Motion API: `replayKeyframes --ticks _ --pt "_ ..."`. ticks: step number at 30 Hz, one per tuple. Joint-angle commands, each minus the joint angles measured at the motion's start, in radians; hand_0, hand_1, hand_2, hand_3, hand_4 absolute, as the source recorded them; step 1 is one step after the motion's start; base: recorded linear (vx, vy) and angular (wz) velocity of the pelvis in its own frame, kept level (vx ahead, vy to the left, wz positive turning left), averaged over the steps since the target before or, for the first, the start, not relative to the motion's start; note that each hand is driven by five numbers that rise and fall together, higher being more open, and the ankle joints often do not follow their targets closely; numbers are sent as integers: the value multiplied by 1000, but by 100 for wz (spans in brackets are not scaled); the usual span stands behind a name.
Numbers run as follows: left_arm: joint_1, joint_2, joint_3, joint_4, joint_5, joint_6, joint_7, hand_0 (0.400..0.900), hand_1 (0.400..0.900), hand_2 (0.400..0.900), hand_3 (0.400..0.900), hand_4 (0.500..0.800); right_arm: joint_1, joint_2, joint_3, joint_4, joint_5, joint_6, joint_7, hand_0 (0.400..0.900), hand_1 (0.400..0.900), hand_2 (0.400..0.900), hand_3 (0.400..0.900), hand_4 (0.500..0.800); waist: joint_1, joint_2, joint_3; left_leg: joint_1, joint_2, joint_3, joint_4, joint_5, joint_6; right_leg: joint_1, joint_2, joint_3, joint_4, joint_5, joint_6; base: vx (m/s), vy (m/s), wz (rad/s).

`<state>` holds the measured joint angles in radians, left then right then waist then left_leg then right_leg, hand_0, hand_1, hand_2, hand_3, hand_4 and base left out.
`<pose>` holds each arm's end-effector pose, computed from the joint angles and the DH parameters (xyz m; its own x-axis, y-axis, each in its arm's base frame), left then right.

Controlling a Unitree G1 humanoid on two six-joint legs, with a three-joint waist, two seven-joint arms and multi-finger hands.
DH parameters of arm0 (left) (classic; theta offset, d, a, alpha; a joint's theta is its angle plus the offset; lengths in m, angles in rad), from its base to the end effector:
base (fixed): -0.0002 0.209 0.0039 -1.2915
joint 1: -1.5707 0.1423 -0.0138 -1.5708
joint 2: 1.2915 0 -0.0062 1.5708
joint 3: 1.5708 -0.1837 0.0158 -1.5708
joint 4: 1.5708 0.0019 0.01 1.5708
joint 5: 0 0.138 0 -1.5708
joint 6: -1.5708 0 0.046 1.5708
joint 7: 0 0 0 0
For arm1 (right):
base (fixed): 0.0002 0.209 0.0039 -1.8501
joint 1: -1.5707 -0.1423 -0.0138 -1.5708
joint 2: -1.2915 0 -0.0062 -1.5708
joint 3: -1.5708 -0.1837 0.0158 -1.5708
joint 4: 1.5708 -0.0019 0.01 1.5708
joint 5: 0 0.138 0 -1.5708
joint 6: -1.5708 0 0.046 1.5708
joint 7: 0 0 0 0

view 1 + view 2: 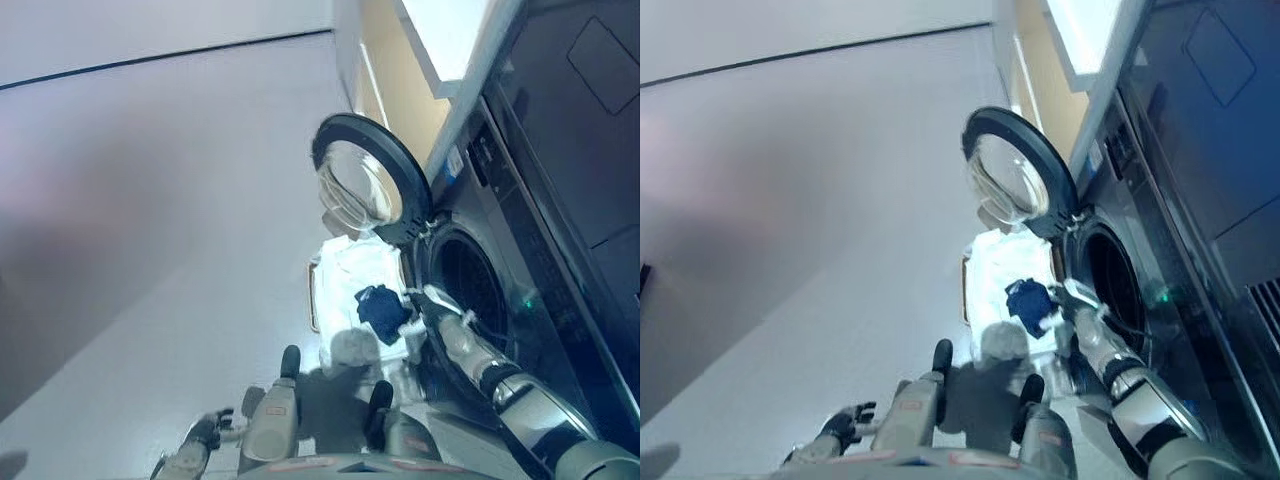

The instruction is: Put the clothes in the basket into the washing machine.

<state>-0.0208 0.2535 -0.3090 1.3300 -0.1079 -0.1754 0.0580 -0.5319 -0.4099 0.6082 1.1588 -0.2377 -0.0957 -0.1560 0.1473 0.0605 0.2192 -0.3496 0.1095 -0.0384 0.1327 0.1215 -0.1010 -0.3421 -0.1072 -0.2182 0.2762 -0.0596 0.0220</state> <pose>0.0674 0.2227 -0.1166 0.4199 0.1807 -0.8894 0.1799 0.9440 0.2767 0.2518 -0.2202 -0.0234 0.8646 -0.0654 -0.4981 -0.4100 0.4810 -0.7749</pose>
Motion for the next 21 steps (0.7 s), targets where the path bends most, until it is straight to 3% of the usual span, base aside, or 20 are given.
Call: replayKeyframes --ticks 1,13,21 --pt "-45 53 -18 24 -43 -31 46 900 900 900 900 800 -88 -49 38 -25 -22 -15 -45 900 900 900 900 800 1 8 21 -73 -21 13 -41 48 28 -67 -74 26 56 67 71 -74 87 -27" --pt "-175 46 -90 -54 -191 -76 139 900 900 900 900 800 -433 -137 138 103 -99 28 -176 900 900 900 900 800 6 68 126 -306 -51 18 47 60 7 -287 -100 55 131 56 64 -29 15 0" --pt "-196 20 -138 -83 -225 -81 148 900 900 900 900 800 -527 -172 168 191 -111 37 -206 900 900 900 900 800 8 112 166 -471 -92 1 205 -4 6 -440 -135 93 346 -52 57 20 -13 14"
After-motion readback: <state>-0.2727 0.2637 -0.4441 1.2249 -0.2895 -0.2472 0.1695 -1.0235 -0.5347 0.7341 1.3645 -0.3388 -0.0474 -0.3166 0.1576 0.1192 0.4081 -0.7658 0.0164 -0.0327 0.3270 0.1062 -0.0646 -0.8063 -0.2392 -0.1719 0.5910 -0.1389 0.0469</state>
